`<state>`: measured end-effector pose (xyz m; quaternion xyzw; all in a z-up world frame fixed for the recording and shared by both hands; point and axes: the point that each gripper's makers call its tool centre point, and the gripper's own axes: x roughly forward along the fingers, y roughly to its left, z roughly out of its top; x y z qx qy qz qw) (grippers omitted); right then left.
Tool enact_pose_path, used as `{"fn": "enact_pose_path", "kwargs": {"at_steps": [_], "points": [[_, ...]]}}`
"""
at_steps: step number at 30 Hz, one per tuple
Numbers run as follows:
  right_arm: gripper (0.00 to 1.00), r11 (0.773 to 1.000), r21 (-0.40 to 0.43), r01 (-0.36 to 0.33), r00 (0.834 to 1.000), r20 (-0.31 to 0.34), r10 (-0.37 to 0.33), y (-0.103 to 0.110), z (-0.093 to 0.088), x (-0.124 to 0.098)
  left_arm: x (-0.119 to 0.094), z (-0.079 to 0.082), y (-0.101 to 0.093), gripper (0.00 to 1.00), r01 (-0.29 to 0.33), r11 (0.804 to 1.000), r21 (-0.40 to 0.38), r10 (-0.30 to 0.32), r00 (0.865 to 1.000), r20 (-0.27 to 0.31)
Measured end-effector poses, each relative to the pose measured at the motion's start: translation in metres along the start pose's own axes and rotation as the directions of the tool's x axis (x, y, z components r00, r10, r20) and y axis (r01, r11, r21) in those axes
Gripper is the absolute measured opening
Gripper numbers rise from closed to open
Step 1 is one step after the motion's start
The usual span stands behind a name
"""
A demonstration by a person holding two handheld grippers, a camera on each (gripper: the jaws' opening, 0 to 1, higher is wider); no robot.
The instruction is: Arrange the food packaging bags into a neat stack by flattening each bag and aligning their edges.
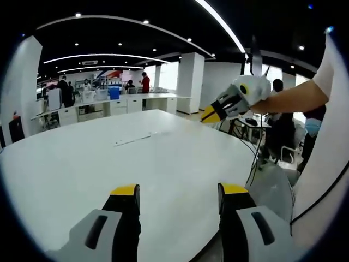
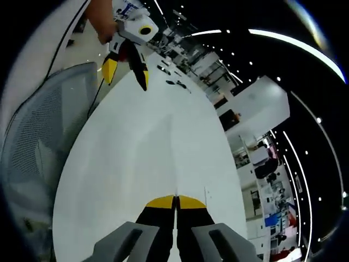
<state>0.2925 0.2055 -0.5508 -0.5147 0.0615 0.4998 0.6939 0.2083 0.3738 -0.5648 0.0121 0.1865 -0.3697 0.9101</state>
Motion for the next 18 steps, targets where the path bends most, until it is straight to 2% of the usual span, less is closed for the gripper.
{"fn": "enact_pose_path", "kwargs": {"at_steps": [9, 14, 18], "points": [[0.0, 1.0, 0.005, 0.012, 0.999, 0.044, -0.013, -0.008, 0.019, -0.022, 0.009, 0.034, 0.0, 0.53, 0.049, 0.997, 0.065, -0.05, 0.999, 0.015], [0.0, 1.0, -0.003, 0.012, 0.998, 0.056, -0.012, -0.01, 0.027, -0.034, 0.012, 0.057, 0.001, 0.45, 0.082, 0.991, 0.106, -0.085, 0.996, 0.03], [0.0, 1.0, -0.008, 0.016, 0.998, 0.064, -0.016, -0.013, 0.032, -0.044, 0.014, 0.07, -0.006, 0.4, 0.112, 0.984, 0.142, -0.118, 0.993, 0.032]]}}
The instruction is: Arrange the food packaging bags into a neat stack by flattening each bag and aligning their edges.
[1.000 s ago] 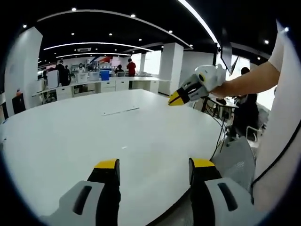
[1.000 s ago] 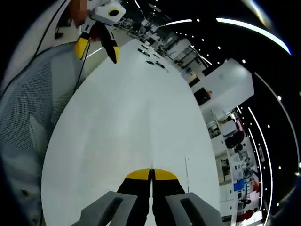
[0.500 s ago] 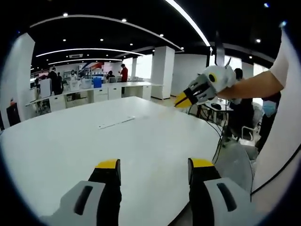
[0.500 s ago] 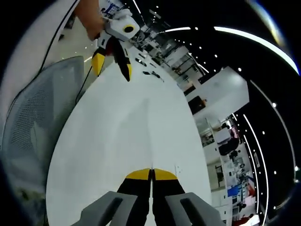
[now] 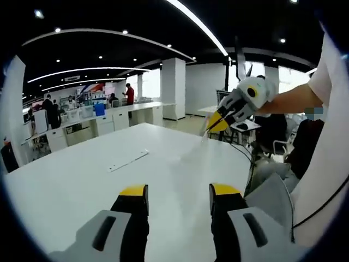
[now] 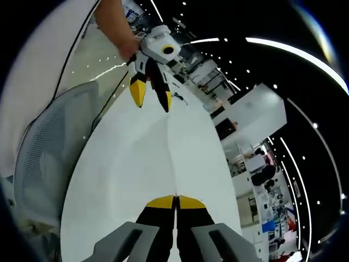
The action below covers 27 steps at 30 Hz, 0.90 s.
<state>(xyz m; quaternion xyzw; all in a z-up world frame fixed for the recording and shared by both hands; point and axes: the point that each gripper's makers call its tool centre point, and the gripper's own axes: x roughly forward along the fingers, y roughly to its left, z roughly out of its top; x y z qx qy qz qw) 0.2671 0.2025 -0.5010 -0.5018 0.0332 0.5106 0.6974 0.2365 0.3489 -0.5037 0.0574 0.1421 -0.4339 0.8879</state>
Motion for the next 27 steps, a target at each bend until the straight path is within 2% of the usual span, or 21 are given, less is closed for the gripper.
{"fn": "enact_pose_path", "kwargs": {"at_steps": [5, 6, 11, 13, 21, 27], "points": [[0.0, 1.0, -0.001, 0.003, 1.0, 0.009, -0.003, -0.001, 0.006, -0.009, 0.003, 0.01, -0.007, 0.29, 0.044, 0.998, 0.038, -0.044, 0.999, -0.005], [0.0, 1.0, -0.003, 0.004, 1.0, 0.011, -0.004, -0.001, 0.008, -0.011, 0.004, 0.014, -0.007, 0.28, 0.044, 0.997, 0.066, -0.044, 0.999, -0.002], [0.0, 1.0, -0.006, 0.012, 1.0, 0.019, -0.012, -0.002, 0.014, -0.017, 0.006, 0.027, -0.007, 0.24, 0.064, 0.994, 0.09, -0.064, 0.998, 0.002], [0.0, 1.0, -0.008, 0.014, 1.0, 0.02, -0.014, -0.002, 0.015, -0.019, 0.006, 0.031, -0.011, 0.2, 0.083, 0.991, 0.107, -0.083, 0.997, 0.0], [0.0, 1.0, 0.004, 0.03, 0.999, 0.02, -0.03, -0.001, 0.018, -0.027, 0.008, 0.033, -0.017, 0.05, 0.132, 0.982, 0.136, -0.13, 0.991, -0.024], [0.0, 0.999, 0.006, 0.034, 0.999, 0.008, -0.034, 0.002, 0.016, -0.031, 0.01, 0.034, -0.023, 0.05, 0.159, 0.976, 0.15, -0.157, 0.987, -0.03]]}}
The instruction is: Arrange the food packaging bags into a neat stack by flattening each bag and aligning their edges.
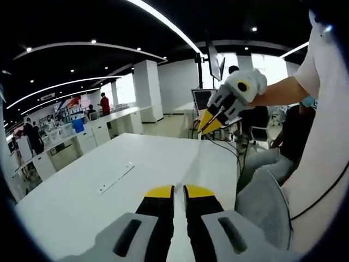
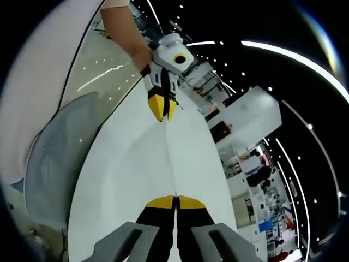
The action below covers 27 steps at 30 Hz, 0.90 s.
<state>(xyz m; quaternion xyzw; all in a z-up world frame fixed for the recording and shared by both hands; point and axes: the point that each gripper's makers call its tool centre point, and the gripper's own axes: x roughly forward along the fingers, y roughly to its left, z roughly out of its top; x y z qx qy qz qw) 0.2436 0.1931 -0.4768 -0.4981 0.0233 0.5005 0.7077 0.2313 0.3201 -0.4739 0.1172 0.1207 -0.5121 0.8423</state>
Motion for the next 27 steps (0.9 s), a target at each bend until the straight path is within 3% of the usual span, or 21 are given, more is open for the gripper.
{"fn": "enact_pose_path", "kwargs": {"at_steps": [7, 19, 23, 27], "points": [[0.0, 1.0, 0.014, -0.005, 1.0, -0.01, 0.005, 0.004, -0.005, -0.003, 0.001, 0.008, -0.01, 0.03, 0.036, 0.999, 0.014, -0.036, 0.999, 0.013], [0.0, 1.0, 0.009, -0.003, 1.0, -0.011, 0.003, 0.003, -0.005, -0.005, 0.003, 0.001, -0.013, 0.0, 0.053, 0.998, 0.016, -0.053, 0.999, -0.008], [0.0, 1.0, 0.001, -0.003, 1.0, -0.014, 0.003, 0.003, -0.005, -0.005, 0.004, -0.001, -0.015, 0.02, 0.059, 0.998, 0.019, -0.059, 0.998, -0.02], [0.0, 1.0, -0.009, -0.003, 1.0, -0.012, 0.003, 0.002, -0.003, -0.007, 0.004, -0.008, -0.011, 0.1, 0.055, 0.998, 0.009, -0.055, 0.998, -0.039]]}}
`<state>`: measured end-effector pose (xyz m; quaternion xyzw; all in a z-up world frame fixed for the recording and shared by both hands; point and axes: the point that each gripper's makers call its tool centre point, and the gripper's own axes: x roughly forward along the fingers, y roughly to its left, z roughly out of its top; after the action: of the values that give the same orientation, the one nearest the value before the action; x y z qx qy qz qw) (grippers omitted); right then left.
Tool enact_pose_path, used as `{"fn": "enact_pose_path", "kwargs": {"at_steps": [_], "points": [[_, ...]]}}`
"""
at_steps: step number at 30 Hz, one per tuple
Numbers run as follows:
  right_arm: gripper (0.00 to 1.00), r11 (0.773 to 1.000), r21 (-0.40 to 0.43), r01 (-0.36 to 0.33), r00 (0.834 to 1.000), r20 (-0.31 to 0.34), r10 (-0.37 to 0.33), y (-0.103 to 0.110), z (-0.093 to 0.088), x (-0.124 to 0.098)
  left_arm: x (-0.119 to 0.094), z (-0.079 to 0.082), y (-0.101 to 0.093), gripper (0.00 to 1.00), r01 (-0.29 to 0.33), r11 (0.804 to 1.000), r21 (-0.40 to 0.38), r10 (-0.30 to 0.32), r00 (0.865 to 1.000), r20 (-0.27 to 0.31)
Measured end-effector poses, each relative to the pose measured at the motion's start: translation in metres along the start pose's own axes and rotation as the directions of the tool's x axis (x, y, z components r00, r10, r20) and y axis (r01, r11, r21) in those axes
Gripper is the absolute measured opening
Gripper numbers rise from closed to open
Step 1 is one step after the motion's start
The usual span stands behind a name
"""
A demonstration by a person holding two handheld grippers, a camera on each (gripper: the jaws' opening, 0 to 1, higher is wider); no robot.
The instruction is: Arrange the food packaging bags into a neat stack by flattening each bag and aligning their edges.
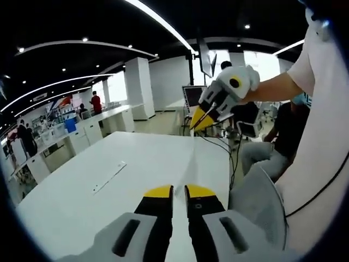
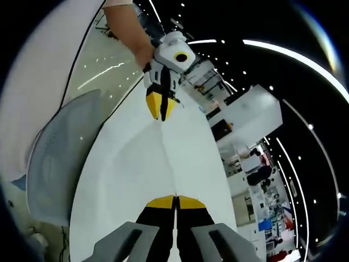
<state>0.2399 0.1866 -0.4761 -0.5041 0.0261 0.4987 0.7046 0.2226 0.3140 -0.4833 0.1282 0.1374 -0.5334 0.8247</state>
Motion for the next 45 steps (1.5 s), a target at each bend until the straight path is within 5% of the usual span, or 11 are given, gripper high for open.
{"fn": "enact_pose_path", "kwargs": {"at_steps": [45], "points": [[0.0, 1.0, 0.0, -0.011, 1.0, -0.017, 0.011, 0.006, -0.008, -0.001, 0.003, 0.002, -0.012, 0.0, 0.05, 0.998, -0.024, -0.049, 0.999, 0.013]]}}
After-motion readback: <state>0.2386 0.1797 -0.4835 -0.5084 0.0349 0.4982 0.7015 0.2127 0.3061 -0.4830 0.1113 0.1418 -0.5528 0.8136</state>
